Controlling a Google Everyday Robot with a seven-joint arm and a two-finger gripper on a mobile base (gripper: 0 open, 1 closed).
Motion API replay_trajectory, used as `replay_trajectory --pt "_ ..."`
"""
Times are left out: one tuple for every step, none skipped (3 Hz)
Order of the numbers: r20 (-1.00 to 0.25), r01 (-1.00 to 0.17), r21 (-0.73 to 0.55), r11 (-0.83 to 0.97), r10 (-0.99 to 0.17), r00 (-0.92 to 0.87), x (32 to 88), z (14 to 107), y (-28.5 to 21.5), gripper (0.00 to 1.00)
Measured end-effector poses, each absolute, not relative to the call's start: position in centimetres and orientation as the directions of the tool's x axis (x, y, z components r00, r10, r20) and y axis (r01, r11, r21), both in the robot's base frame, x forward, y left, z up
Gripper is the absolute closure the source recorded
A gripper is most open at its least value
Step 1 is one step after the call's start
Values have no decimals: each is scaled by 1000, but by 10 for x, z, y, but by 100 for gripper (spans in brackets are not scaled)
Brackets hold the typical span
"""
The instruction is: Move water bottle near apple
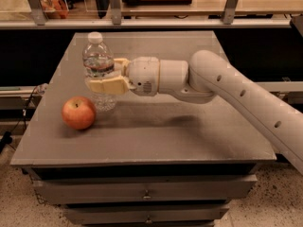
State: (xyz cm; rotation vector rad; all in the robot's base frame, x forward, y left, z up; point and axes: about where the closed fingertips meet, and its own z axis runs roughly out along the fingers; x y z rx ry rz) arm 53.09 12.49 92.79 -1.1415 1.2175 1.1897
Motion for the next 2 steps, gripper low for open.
replay_trajectory --pt "-999 -999 11 46 32 -10 530 925 127 27" --pt "-1000 -999 17 44 27 -16 531 921 128 4"
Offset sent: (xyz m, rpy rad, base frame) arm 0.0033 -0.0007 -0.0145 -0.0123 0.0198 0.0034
